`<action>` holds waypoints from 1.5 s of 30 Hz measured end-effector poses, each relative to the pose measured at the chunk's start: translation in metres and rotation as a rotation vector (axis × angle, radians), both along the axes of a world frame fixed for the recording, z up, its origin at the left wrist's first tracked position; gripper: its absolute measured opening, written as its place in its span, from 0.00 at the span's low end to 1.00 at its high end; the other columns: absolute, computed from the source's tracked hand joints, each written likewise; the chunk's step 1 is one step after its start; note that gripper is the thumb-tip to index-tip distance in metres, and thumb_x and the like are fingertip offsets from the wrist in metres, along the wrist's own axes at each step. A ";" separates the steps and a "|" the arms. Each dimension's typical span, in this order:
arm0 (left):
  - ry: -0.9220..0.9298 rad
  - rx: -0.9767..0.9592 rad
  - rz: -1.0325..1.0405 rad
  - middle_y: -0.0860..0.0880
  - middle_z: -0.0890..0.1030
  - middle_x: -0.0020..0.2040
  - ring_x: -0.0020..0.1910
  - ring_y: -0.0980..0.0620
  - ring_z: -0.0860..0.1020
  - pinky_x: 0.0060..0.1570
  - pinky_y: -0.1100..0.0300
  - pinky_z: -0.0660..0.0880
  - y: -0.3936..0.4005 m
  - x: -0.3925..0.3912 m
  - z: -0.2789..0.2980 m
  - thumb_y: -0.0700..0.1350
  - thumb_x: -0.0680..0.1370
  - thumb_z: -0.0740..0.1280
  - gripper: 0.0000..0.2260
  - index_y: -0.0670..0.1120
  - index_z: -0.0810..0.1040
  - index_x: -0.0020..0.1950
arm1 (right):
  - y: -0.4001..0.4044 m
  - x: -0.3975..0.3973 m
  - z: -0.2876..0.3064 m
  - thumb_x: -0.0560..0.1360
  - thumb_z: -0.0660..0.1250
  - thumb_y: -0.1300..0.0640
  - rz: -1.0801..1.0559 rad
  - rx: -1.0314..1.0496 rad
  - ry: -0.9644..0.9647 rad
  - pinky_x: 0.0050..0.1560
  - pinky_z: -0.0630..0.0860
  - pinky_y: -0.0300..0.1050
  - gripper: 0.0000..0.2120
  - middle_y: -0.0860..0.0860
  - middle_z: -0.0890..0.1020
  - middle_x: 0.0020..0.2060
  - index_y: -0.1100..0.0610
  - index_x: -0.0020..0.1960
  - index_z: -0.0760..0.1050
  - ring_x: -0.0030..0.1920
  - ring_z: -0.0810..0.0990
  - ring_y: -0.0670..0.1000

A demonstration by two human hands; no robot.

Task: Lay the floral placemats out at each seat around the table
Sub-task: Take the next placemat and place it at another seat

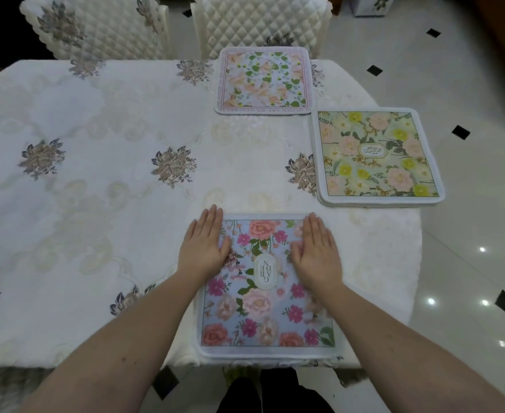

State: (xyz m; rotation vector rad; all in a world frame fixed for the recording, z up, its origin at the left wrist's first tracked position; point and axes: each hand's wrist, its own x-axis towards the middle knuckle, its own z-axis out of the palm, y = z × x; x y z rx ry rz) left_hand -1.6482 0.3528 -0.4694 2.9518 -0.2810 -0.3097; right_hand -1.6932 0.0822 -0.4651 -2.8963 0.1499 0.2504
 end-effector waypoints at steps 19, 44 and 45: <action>0.025 -0.074 -0.082 0.51 0.50 0.81 0.80 0.54 0.47 0.77 0.55 0.42 -0.028 -0.123 0.006 0.54 0.83 0.43 0.26 0.49 0.50 0.81 | 0.074 -0.083 -0.001 0.82 0.35 0.45 0.283 0.016 0.052 0.77 0.33 0.45 0.28 0.49 0.43 0.80 0.54 0.78 0.38 0.78 0.38 0.47; 0.058 -0.155 -0.069 0.46 0.50 0.81 0.80 0.51 0.46 0.77 0.55 0.40 -0.046 -0.147 0.012 0.48 0.84 0.46 0.25 0.43 0.51 0.81 | 0.092 -0.124 0.007 0.84 0.40 0.50 0.256 0.005 0.077 0.76 0.32 0.48 0.26 0.53 0.44 0.79 0.58 0.79 0.42 0.78 0.39 0.52; 0.032 -0.124 -0.104 0.46 0.52 0.81 0.80 0.49 0.49 0.78 0.53 0.43 -0.043 -0.155 0.009 0.49 0.84 0.46 0.25 0.42 0.53 0.80 | 0.092 -0.127 0.008 0.83 0.40 0.49 0.270 -0.009 0.077 0.76 0.35 0.49 0.27 0.54 0.46 0.78 0.59 0.79 0.45 0.78 0.43 0.53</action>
